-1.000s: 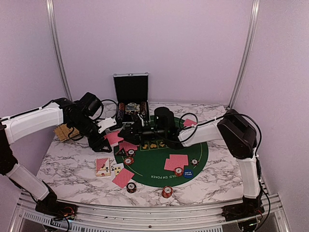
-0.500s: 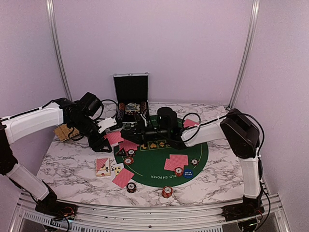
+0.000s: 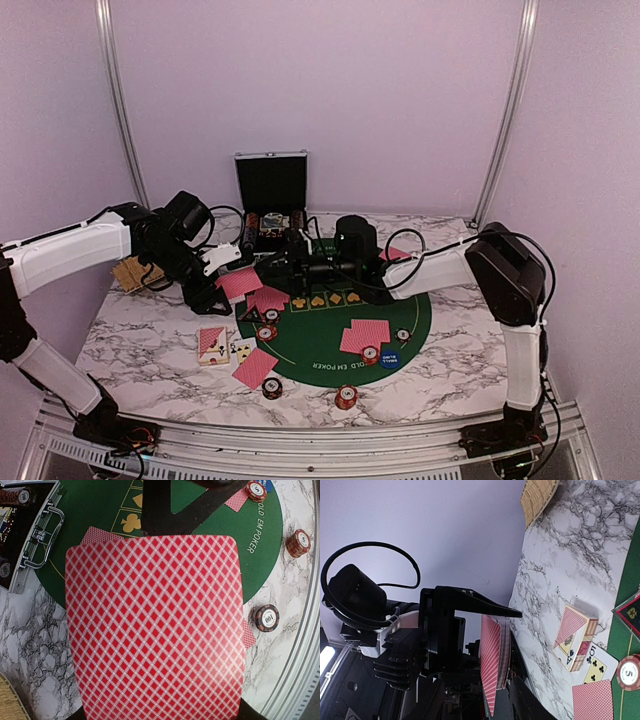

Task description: Distribute texas hold em gaming equipment

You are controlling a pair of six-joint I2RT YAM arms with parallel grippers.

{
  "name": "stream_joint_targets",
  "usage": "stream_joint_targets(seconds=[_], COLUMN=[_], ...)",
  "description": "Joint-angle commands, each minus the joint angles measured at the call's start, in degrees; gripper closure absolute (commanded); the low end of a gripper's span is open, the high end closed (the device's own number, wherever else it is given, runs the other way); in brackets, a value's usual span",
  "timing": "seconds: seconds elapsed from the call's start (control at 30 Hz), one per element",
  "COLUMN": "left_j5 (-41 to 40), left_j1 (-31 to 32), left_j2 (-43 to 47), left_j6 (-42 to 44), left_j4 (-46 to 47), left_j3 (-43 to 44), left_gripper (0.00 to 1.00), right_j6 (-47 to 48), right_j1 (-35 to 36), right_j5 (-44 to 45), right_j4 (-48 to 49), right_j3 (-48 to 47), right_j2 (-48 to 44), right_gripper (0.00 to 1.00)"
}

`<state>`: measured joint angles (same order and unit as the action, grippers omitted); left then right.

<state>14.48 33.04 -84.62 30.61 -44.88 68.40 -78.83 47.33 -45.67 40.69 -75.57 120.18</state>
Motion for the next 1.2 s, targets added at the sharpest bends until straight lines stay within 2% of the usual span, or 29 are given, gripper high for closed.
stream_joint_targets(seconds=[0.0,0.17,0.43,0.57,0.7,1.0,1.1,1.17], left_j5=[0.5,0.4,0.3,0.3,0.3,-0.8,-1.4,-1.7], left_j1=[0.0,0.0,0.0,0.0,0.0,-0.1,-0.1,-0.2], left_j2=[0.6,0.6,0.8,0.8,1.0,1.0,1.2,1.2], left_j6=[-0.4,-0.3,-0.5,-0.4,-0.5,-0.1,-0.1,-0.3], left_j4=[-0.6,-0.6,-0.6,-0.6,-0.6,-0.5,-0.6,-0.6], left_j3=[0.6,0.6,0.4,0.2,0.1,-0.2,-0.6,-0.8], left_gripper=[1.0,1.0,1.0,1.0,1.0,1.0,1.0,1.0], right_j6=[-0.5,-1.0,-2.0,-0.4,3.5,11.1,16.9,23.0], right_j1=[0.7,1.8,1.6,0.3,-1.7,-5.4,-7.1,-8.5], right_j5=[-1.3,-2.0,-2.2,-1.9,-1.5,-1.6,-0.8,1.4], right_j4=[1.9,1.8,2.9,1.6,-2.5,-12.8,-19.4,-27.8], right_j3=[-1.2,-3.4,-3.1,-1.5,0.8,3.8,3.7,2.2], right_j2=[1.4,3.1,2.9,0.3,-4.0,-9.0,-10.6,-12.0], right_gripper=[0.57,0.59,0.86,0.95,0.99,1.0,1.0,1.0])
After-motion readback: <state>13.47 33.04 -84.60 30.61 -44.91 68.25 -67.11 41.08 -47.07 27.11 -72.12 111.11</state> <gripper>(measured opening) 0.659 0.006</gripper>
